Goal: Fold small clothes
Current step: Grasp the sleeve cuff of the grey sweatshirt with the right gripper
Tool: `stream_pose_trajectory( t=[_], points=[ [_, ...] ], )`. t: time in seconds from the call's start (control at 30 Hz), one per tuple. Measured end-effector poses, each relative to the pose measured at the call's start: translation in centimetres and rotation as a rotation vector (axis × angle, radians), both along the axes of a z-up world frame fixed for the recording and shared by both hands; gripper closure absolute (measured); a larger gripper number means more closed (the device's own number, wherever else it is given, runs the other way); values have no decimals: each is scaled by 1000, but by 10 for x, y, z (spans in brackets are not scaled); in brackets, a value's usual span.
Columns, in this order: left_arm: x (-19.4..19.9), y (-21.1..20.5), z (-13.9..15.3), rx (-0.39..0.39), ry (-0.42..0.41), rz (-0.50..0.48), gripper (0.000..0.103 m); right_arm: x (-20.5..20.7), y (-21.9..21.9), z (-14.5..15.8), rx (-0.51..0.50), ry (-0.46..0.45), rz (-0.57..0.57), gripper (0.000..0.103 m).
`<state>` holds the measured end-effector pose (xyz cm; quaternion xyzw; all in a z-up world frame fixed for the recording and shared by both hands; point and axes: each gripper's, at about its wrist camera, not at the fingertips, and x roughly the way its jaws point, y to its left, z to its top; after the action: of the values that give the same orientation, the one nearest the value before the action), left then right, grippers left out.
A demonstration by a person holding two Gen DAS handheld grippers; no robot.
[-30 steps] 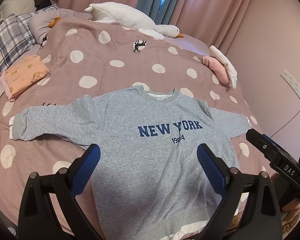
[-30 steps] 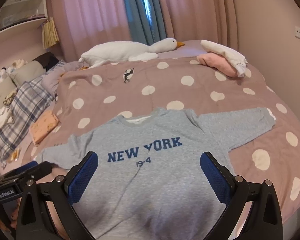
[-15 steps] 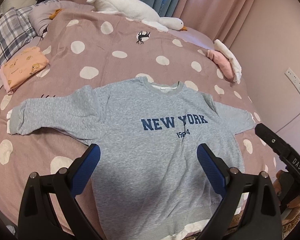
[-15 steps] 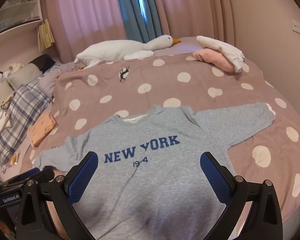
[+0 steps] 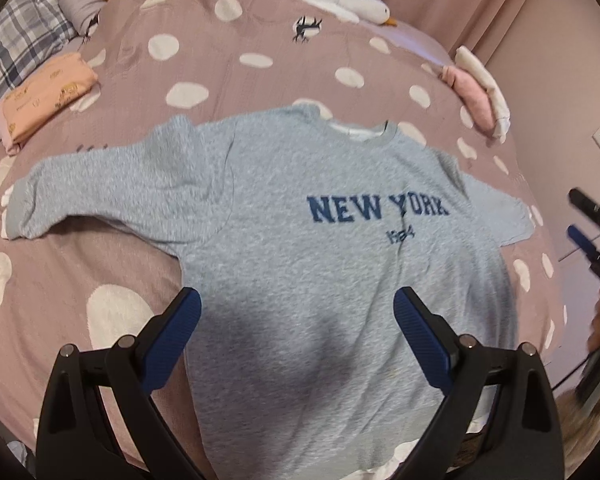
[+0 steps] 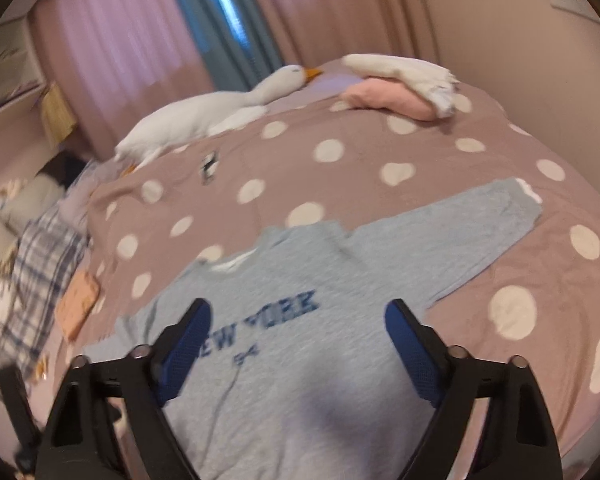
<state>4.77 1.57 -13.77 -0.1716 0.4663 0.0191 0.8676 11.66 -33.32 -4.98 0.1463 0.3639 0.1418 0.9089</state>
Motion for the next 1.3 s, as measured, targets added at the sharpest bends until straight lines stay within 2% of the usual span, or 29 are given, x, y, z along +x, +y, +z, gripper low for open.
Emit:
stream_pose_trajectory(
  t=[0.07,0.1,0.23,0.27,0.43,0.57,0.7,0.87,0.97,1.0,1.03,1.07,1.17,1.23,1.3],
  points=[
    [4,1,-10,-10,33,-2,10,14,-25,1,5,14,-58,19],
    [5,1,-14,-14,43,-2,13,20,-36,1,12,21,-83,27],
    [15,0,-33,-45,104,-12,24,52,-104,-15,119,105,-216,41],
    [17,0,-37,-62,117,-15,25,57,-115,-19,132,119,-247,47],
    [27,-5,-54,-98,173,-26,30,93,-180,-64,165,225,-441,51],
    [33,-7,-60,-88,185,-21,30,116,-213,-102,202,286,-525,52],
    [38,-6,-62,-88,189,-13,30,134,-231,-134,342,342,-552,52],
    [44,-4,-63,-100,188,1,30,159,-228,-149,372,316,-548,52],
    [47,-6,-63,-103,186,8,30,173,-227,-153,366,288,-544,68],
    [50,-7,-63,-104,184,7,30,172,-223,-148,333,278,-550,80],
    [51,-7,-61,-107,182,4,30,172,-224,-146,322,262,-551,87],
    [52,-7,-59,-111,178,1,30,171,-228,-142,326,243,-553,87],
    [52,-6,-52,-124,152,-2,30,150,-251,-126,428,141,-572,88],
    [52,-5,-48,-123,136,1,30,141,-263,-120,421,126,-601,88],
    [52,-3,-44,-122,123,5,30,139,-263,-118,373,150,-607,88]
  ],
)
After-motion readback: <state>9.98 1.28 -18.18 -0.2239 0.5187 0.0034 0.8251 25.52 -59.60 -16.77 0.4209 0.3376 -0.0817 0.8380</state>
